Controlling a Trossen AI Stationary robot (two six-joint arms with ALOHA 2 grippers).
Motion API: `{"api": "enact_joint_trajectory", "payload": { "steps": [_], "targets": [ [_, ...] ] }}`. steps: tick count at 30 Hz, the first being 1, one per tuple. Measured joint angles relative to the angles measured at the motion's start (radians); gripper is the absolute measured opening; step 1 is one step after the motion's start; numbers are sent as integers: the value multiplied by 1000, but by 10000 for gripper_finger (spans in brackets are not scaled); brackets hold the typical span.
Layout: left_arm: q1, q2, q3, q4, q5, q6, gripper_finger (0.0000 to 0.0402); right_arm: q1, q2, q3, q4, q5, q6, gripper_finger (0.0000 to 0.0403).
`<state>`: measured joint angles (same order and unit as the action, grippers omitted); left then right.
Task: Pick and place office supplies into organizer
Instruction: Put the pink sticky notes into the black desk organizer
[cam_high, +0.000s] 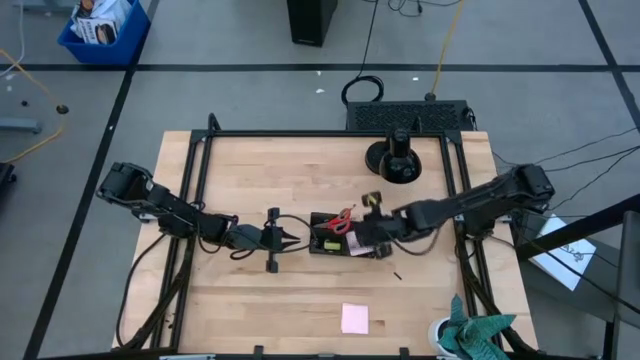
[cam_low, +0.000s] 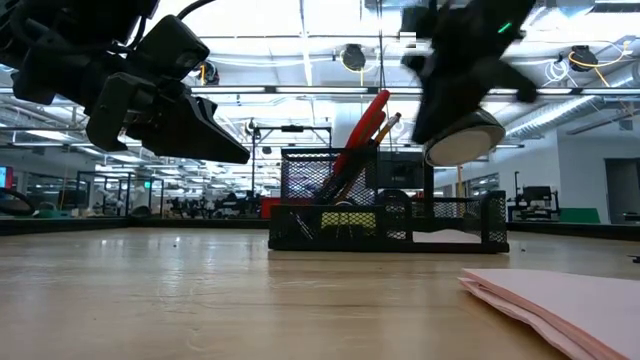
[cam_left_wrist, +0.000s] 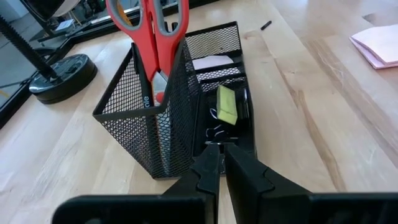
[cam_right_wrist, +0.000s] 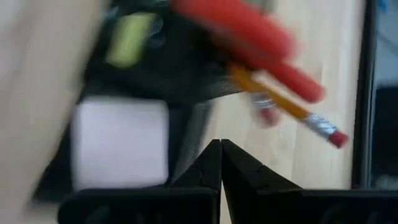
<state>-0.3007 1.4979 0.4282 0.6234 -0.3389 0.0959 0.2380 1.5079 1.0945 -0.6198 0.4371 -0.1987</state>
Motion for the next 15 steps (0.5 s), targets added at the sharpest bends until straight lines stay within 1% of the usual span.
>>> {"api": "enact_joint_trajectory", "payload": {
  "steps": [2,4,8,10,13,15],
  "targets": [
    [0,0,0,-7,0,-1,31,39,-25,6,-14,-12,-51,1],
    [-1,0,0,-8,0,-1,31,67,-51,7,-21,-29,-49,0],
    [-2,0,0,-16,0,-7,31,114,-85,7,-36,-27,50,0],
    [-2,0,0,-12,8,-21,31,147,-91,8,-29,-53,106,0],
    [-2,0,0,11,90,-52,31,207,-82,8,-13,-120,218,0],
    [-12,0,0,18,138,-58,31,249,-63,8,37,-169,289,0]
  ]
}}
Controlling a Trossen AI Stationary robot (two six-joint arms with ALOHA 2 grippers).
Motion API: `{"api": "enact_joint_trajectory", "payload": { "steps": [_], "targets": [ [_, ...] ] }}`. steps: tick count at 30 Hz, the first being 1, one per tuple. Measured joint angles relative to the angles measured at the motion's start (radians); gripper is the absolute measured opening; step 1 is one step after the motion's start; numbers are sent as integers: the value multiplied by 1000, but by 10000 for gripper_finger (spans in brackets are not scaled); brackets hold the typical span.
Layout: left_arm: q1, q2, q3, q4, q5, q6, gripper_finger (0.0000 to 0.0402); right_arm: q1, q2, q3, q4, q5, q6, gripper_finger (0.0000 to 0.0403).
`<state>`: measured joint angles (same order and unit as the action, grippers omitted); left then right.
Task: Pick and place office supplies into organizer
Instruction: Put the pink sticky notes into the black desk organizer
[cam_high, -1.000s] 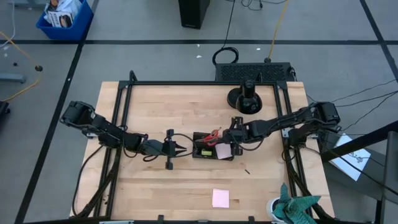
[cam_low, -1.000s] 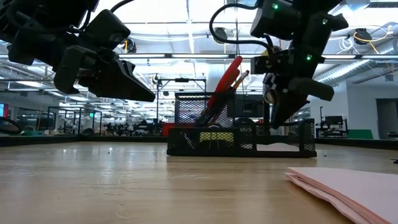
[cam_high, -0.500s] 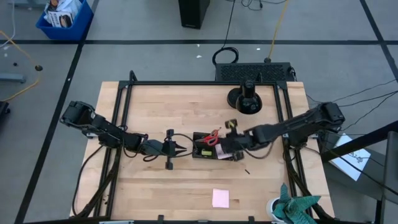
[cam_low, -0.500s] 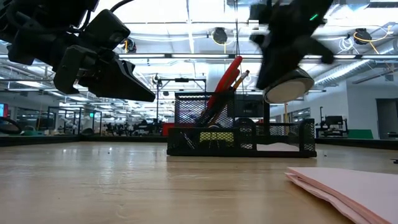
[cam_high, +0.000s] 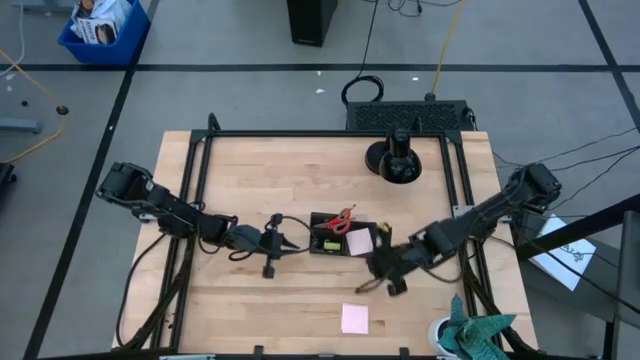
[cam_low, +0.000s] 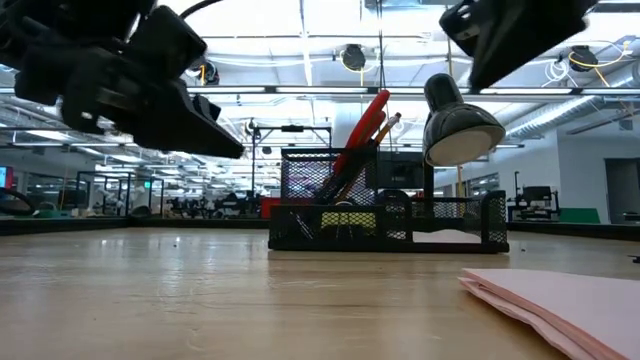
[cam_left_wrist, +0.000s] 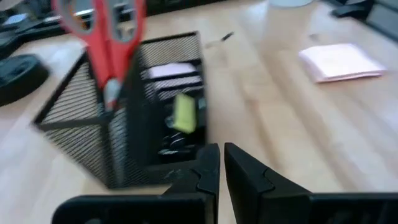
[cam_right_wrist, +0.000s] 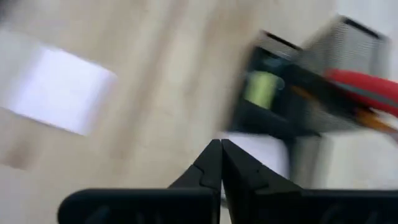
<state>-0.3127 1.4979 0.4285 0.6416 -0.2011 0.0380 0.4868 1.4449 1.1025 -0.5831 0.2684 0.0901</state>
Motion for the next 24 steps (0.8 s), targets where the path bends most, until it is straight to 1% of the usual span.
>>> {"api": "enact_joint_trajectory", "payload": {
  "steps": [2,5,7,9,12,17,21,22,24],
  "targets": [
    [-24,0,2,21,8,1,31,50,24,0,29,-22,56,0],
    [-79,5,35,14,9,-1,31,118,76,0,128,-67,107,1],
    [-120,29,84,9,8,8,31,155,109,0,170,-96,131,6],
    [-161,59,141,-20,-8,43,31,175,142,0,211,-104,157,18],
    [-205,143,270,-83,-21,99,31,195,181,0,209,-100,189,48],
    [-229,313,491,-218,-106,165,31,217,247,-1,226,-89,216,115],
    [-212,419,632,-270,-129,99,31,224,300,-1,270,-81,234,162],
    [-208,437,658,-275,-124,71,31,227,311,-1,286,-72,246,170],
    [-197,468,700,-294,-82,27,31,236,332,-1,287,-37,262,184]
  ]
}}
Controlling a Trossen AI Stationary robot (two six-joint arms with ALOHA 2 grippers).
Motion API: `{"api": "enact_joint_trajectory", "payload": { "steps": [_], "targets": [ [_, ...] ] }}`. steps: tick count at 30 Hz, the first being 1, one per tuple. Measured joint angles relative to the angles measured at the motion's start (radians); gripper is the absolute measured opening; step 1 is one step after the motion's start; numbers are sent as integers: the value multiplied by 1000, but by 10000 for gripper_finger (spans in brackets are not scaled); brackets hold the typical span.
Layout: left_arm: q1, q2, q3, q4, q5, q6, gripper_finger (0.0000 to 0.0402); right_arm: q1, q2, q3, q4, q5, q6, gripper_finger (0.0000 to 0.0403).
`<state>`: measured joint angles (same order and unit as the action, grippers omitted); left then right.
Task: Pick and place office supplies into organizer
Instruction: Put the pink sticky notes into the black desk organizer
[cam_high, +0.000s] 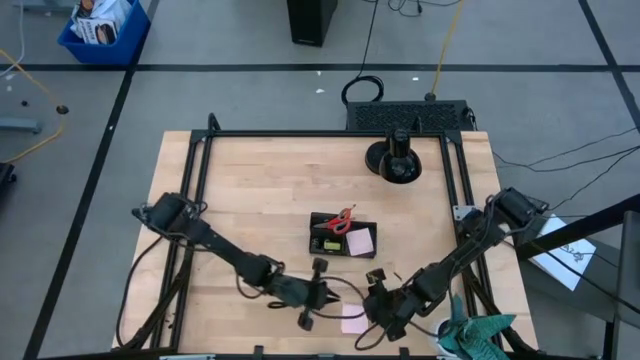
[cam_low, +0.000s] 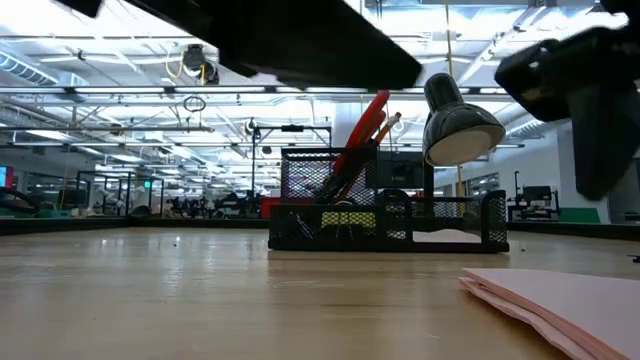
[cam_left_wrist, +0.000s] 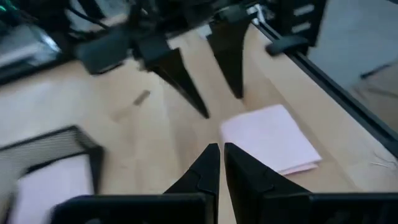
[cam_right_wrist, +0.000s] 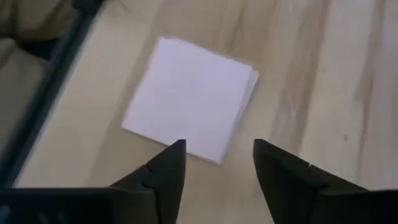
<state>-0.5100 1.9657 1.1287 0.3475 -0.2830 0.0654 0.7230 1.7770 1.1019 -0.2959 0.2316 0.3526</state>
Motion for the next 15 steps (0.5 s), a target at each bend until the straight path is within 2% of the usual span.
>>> {"api": "enact_joint_trajectory", "payload": {
  "steps": [3,8,15],
  "targets": [
    [11,41,39,-48,77,-16,31,16,29,-1,-3,6,3,194],
    [13,61,44,-69,77,-17,31,34,33,-1,58,12,20,194],
    [8,60,44,-89,74,-46,31,69,41,1,343,35,-97,192]
  ]
}}
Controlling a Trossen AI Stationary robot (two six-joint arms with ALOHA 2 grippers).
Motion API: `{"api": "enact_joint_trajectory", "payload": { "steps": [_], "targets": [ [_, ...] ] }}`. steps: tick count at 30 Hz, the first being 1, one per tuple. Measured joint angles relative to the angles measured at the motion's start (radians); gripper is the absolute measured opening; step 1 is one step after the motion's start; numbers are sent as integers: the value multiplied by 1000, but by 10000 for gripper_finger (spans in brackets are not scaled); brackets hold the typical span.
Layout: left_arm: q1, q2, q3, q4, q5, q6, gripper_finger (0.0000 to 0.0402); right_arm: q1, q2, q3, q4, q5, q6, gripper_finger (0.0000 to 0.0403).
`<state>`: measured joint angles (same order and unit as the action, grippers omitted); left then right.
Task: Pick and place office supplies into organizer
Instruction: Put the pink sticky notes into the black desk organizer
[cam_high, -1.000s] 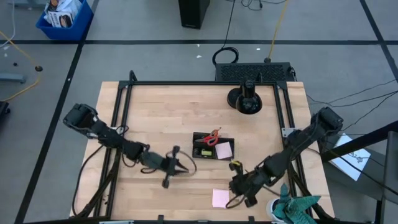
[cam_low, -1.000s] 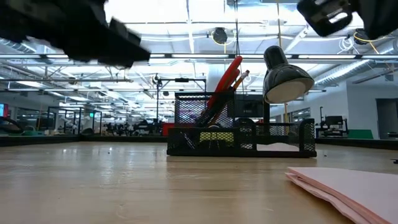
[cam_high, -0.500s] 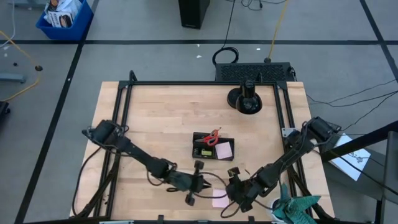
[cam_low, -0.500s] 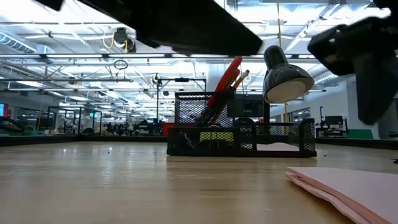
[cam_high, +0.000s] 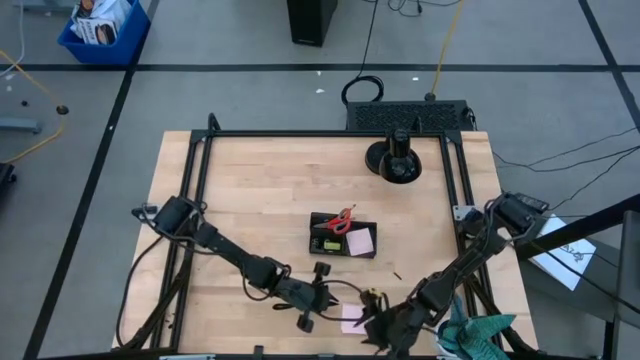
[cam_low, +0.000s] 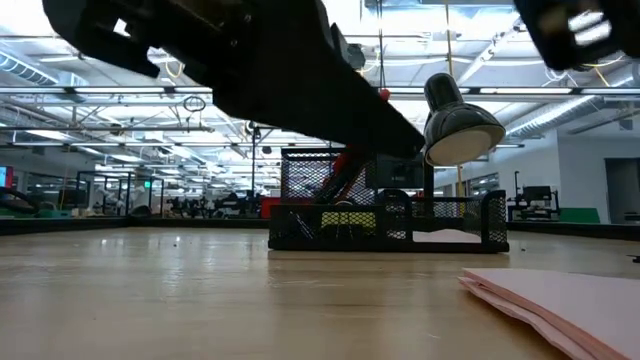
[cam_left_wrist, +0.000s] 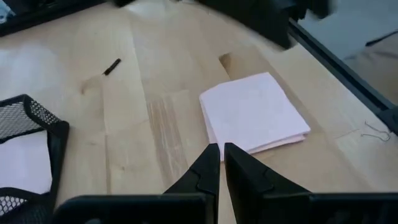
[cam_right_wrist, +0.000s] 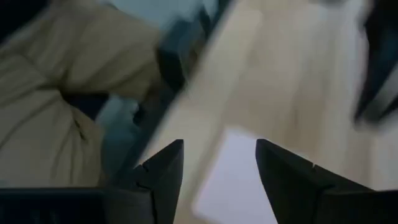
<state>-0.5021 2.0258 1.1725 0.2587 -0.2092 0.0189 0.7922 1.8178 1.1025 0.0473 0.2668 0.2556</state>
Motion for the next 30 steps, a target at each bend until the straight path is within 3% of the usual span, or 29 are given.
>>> {"api": "enact_joint_trajectory", "payload": {
  "steps": [7,11,17,30],
  "targets": [
    [-25,0,0,2,-42,87,31,21,76,1,152,72,-74,152],
    [-33,0,0,-3,-126,135,30,15,135,-1,165,79,-27,96],
    [-30,0,0,-41,-135,117,30,-6,165,0,150,73,30,8],
    [-30,-2,0,-52,-57,72,31,-100,160,2,-41,15,89,3]
  ]
}}
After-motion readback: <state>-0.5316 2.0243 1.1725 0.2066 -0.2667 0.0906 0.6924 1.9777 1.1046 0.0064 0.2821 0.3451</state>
